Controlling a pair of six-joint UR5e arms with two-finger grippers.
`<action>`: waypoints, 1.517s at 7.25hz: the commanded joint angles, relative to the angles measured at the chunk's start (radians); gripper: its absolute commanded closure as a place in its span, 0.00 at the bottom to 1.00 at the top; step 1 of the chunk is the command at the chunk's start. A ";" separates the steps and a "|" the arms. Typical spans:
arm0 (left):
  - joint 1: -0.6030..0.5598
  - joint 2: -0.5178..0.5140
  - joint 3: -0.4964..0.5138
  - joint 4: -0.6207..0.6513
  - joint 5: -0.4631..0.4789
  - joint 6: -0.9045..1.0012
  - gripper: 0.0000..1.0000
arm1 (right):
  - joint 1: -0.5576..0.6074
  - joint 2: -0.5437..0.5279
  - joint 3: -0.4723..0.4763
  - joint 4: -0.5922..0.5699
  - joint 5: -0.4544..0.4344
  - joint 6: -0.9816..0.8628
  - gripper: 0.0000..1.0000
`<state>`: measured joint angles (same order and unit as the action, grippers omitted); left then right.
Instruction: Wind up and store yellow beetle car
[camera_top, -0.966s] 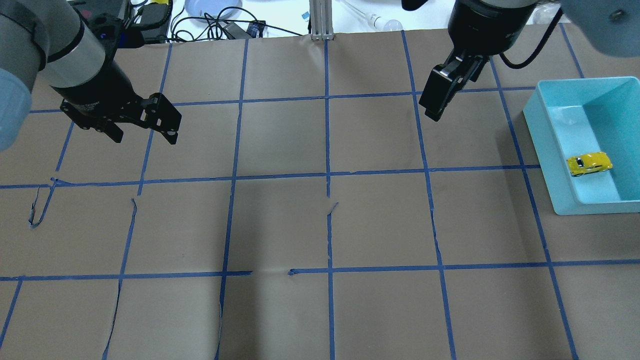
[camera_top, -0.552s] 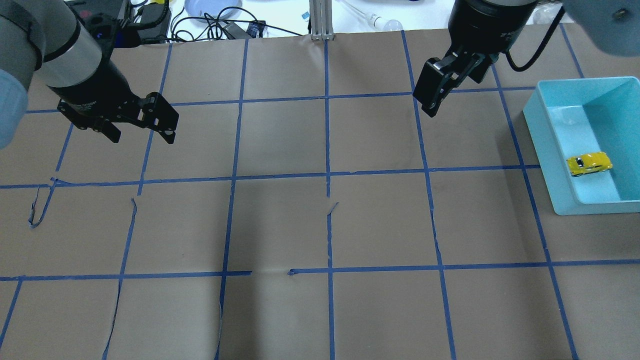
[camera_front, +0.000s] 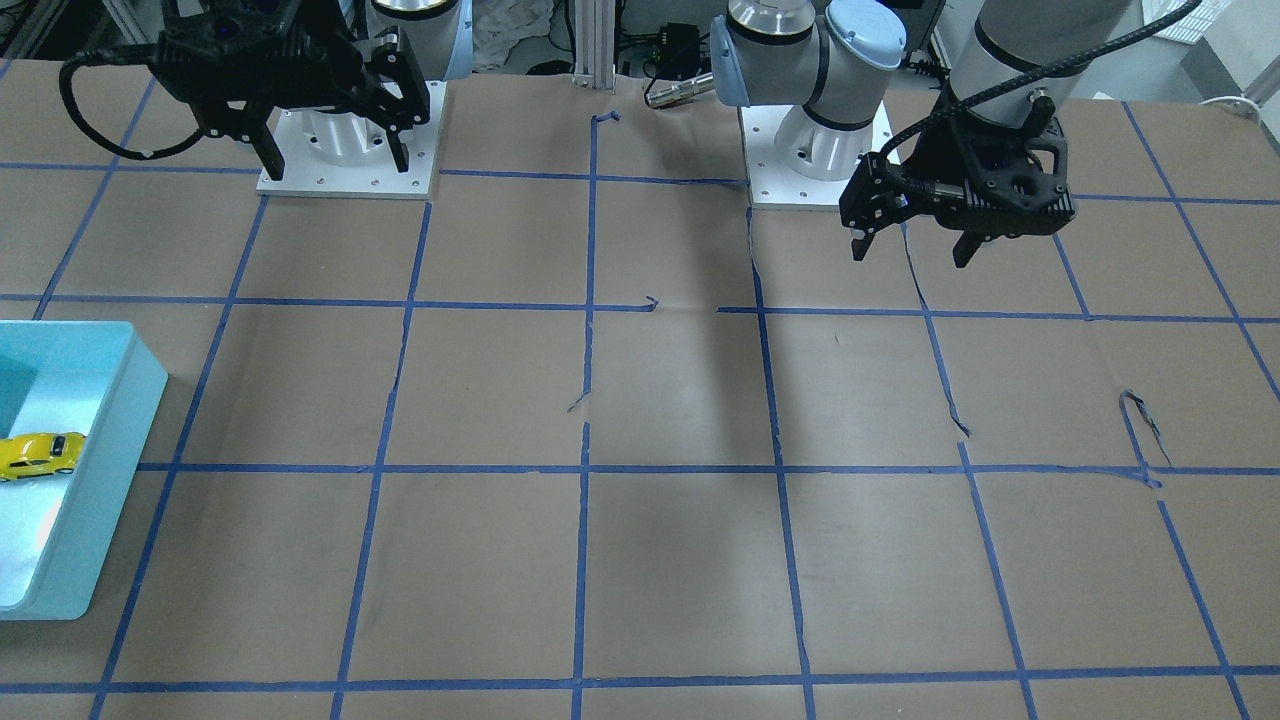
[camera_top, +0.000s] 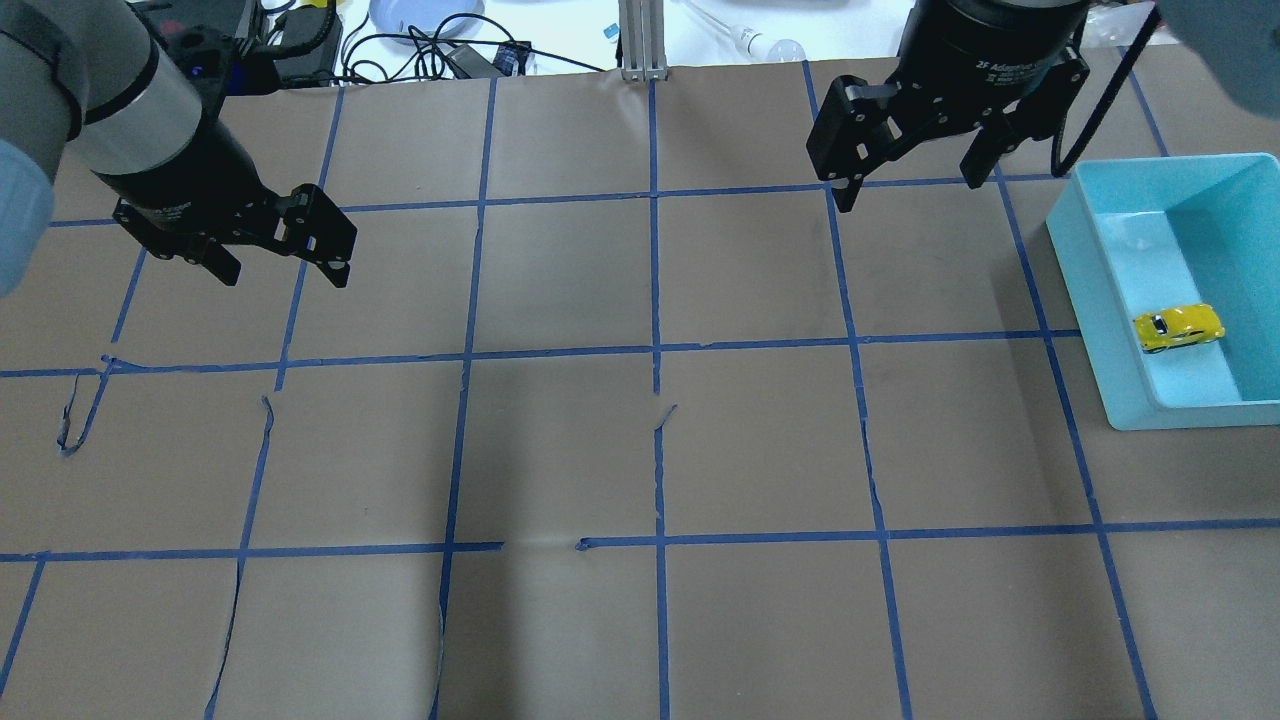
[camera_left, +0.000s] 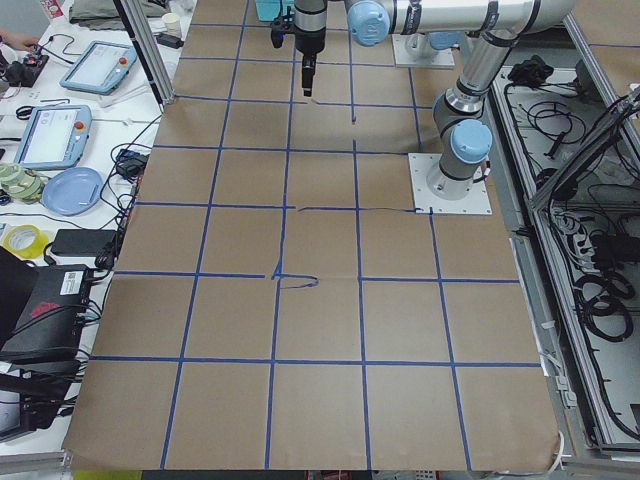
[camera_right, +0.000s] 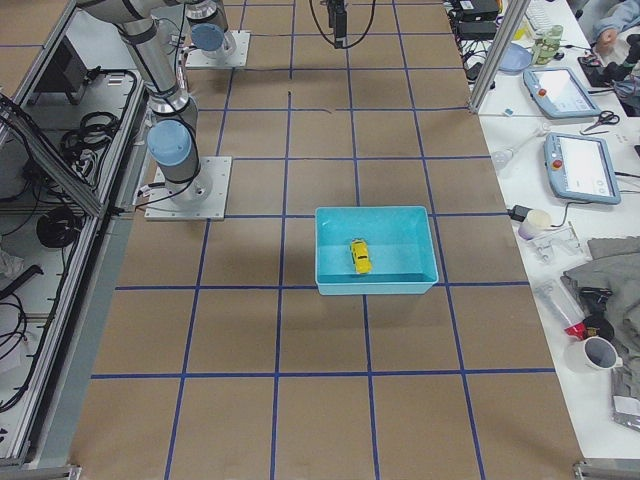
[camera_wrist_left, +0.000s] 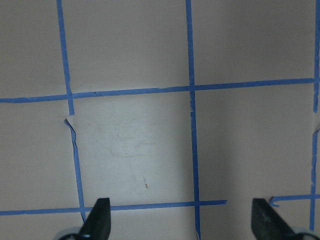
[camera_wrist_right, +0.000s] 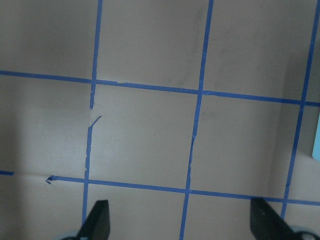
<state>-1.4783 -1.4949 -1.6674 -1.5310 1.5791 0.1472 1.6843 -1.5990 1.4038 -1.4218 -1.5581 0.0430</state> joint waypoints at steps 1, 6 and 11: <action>0.001 -0.001 0.000 0.000 0.002 0.000 0.00 | 0.000 -0.007 0.004 -0.009 -0.003 0.069 0.00; 0.001 0.001 0.006 0.002 -0.002 -0.001 0.00 | -0.008 0.092 -0.006 -0.096 -0.011 0.067 0.00; 0.003 0.004 0.000 -0.001 0.004 0.000 0.00 | -0.014 0.172 -0.063 -0.121 -0.054 0.060 0.00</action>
<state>-1.4758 -1.4911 -1.6669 -1.5302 1.5819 0.1472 1.6710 -1.4358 1.3465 -1.5516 -1.5903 0.1067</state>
